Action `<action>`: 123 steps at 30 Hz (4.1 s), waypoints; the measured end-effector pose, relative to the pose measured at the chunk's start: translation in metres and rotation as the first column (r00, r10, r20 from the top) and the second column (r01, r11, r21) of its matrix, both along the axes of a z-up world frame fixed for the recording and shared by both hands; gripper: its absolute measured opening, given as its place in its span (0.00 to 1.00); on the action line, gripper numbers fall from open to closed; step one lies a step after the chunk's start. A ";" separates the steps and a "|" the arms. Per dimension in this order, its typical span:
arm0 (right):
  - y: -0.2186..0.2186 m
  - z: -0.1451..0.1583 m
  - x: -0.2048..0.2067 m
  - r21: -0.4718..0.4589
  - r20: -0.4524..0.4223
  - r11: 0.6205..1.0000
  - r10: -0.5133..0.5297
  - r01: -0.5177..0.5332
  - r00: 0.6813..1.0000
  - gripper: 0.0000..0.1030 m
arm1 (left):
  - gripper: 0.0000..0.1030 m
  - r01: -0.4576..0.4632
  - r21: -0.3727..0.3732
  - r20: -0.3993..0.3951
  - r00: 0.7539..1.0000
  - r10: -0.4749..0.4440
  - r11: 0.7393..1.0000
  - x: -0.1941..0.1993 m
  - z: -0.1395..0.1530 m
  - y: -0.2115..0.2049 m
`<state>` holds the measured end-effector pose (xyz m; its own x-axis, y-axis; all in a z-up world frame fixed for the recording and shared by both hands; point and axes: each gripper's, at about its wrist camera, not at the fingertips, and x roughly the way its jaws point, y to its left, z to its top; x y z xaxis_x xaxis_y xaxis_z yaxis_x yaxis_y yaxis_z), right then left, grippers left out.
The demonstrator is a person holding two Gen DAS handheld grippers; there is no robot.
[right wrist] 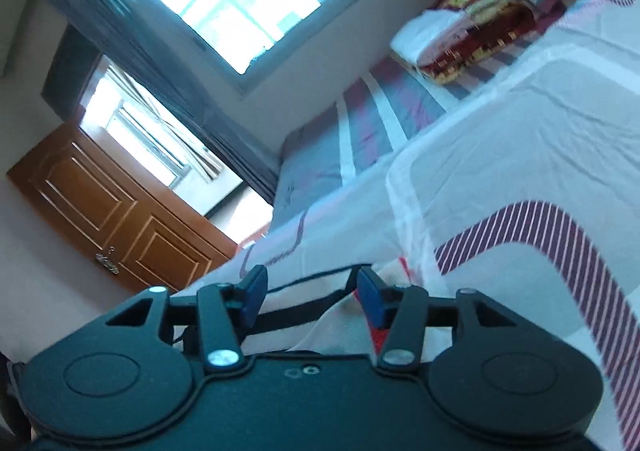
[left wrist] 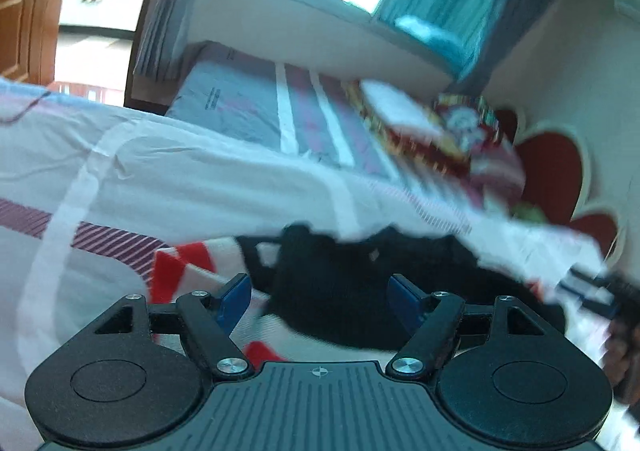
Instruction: Fold small clothes
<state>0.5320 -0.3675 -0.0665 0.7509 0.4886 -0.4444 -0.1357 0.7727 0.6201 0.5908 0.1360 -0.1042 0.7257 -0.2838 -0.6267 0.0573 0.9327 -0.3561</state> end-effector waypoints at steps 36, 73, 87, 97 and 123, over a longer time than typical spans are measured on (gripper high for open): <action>0.087 -0.010 0.029 -0.567 -0.006 0.821 0.085 -0.074 0.996 0.05 | 0.06 -0.161 0.300 0.108 0.985 0.134 0.940 -0.032 -0.013 -0.020; 0.183 0.009 -0.064 -0.619 0.022 0.746 0.330 -0.246 0.944 0.27 | 0.57 0.036 0.316 0.168 0.981 -0.093 0.948 -0.099 0.012 -0.144; 0.110 0.007 -0.108 -0.652 -0.041 0.749 0.127 -0.123 0.991 0.29 | 0.57 -0.087 0.351 0.135 0.990 0.042 0.932 -0.167 0.006 -0.066; 0.053 0.012 -0.123 -0.520 -0.053 0.854 -0.075 0.036 0.996 0.35 | 0.57 -0.104 0.365 0.113 0.991 0.067 0.925 -0.191 -0.004 -0.058; 0.186 0.002 -0.150 -0.577 -0.044 0.780 0.268 -0.243 0.963 0.19 | 0.57 0.080 0.288 0.096 0.989 -0.112 0.954 -0.164 -0.008 -0.164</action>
<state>0.3817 -0.1819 -0.0647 0.6571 0.3303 -0.6776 -0.3930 0.9172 0.0660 0.4273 -0.0284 -0.1125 0.7727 -0.1781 -0.6093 0.1755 0.9824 -0.0647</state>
